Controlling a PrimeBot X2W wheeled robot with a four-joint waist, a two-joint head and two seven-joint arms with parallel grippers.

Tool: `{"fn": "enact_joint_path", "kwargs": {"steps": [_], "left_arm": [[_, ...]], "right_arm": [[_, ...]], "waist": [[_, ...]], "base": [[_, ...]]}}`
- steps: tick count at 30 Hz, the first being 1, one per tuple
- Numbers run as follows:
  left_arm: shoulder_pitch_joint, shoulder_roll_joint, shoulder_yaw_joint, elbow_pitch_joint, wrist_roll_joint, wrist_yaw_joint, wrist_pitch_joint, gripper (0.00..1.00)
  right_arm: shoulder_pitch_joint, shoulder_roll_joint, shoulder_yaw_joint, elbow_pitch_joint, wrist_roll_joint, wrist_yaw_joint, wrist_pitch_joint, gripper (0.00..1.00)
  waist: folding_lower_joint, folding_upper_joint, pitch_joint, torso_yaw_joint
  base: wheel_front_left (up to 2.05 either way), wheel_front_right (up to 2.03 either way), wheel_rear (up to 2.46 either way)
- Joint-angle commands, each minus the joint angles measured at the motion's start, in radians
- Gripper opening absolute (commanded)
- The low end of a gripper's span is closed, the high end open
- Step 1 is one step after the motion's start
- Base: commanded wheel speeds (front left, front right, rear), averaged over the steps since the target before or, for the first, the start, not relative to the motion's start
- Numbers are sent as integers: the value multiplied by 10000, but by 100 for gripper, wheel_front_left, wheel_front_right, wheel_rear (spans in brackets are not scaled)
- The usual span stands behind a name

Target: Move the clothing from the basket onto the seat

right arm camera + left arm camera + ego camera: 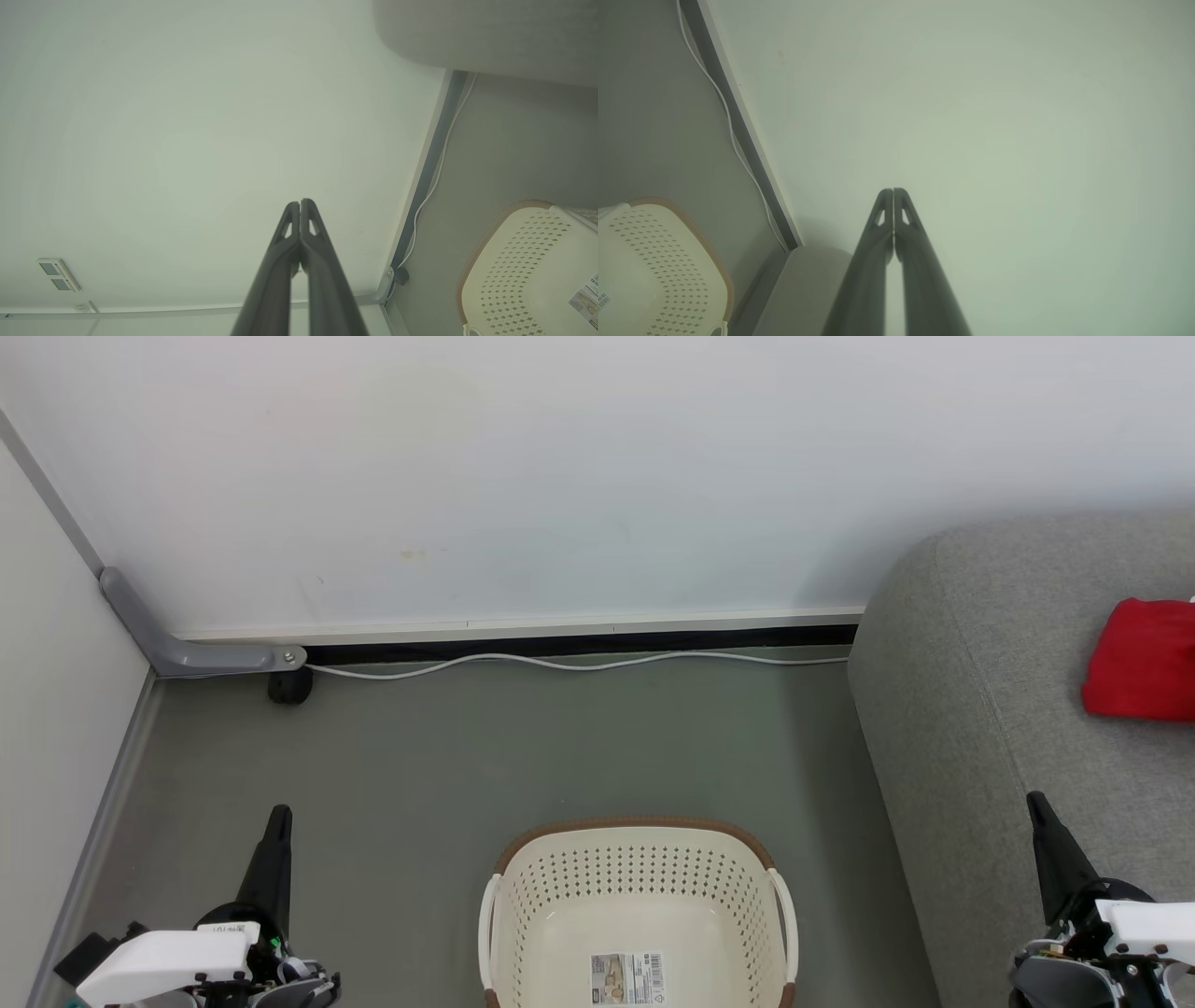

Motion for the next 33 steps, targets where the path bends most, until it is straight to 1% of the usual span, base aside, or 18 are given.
{"fn": "enact_joint_path", "kwargs": {"steps": [1, 33], "left_arm": [[-572, 112, 334, -273, -37, -84, 64, 0], [-571, 112, 333, -274, -38, -84, 63, 0]], "right_arm": [[-280, -105, 161, -312, 106, 44, 84, 0], [-280, -104, 167, -312, 111, 44, 80, 0]], "waist": [[0, 0, 0, 0], [0, 0, 0, 0]], "base": [[0, 0, 0], [0, 0, 0]]}}
